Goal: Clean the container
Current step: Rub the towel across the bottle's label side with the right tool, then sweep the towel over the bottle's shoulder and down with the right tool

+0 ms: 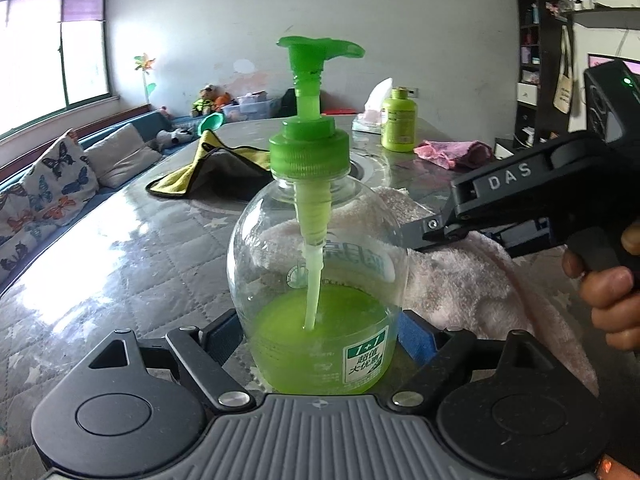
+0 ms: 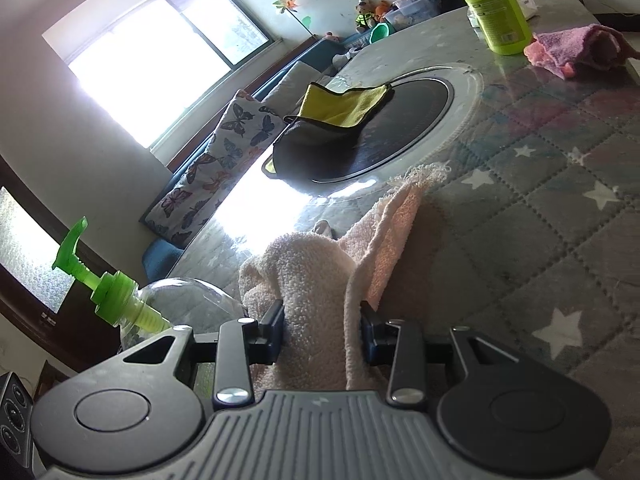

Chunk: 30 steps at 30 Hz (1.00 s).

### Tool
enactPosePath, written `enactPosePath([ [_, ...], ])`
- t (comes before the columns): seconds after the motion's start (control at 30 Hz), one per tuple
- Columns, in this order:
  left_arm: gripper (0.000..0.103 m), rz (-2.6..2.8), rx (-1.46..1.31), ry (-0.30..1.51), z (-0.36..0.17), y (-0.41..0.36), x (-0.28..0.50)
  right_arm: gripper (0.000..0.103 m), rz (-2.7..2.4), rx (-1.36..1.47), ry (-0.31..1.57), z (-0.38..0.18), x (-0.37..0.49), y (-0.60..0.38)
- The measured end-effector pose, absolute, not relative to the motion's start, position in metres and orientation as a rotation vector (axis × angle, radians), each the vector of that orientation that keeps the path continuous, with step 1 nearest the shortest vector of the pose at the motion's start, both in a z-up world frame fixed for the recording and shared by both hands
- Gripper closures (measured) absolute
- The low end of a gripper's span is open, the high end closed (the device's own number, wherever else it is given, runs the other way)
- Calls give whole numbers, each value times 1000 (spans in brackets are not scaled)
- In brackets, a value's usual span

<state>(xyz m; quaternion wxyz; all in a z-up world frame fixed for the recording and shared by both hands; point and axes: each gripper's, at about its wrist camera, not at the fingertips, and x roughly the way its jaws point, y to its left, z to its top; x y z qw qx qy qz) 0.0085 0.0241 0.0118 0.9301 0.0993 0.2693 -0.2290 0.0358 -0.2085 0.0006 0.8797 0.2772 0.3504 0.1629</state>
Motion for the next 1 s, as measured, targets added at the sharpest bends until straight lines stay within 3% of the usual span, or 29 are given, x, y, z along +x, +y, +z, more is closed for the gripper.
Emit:
enactPosePath([
  [0.27, 17, -560, 239, 537, 10, 23, -4, 68, 320, 598, 715, 3, 32, -217],
  [0.63, 17, -587, 255, 537, 6, 16, -2, 69, 443, 622, 547, 61, 22, -216],
  [1.0, 16, -586, 256, 537, 3, 13, 0, 68, 390, 593, 677, 21, 34, -209],
])
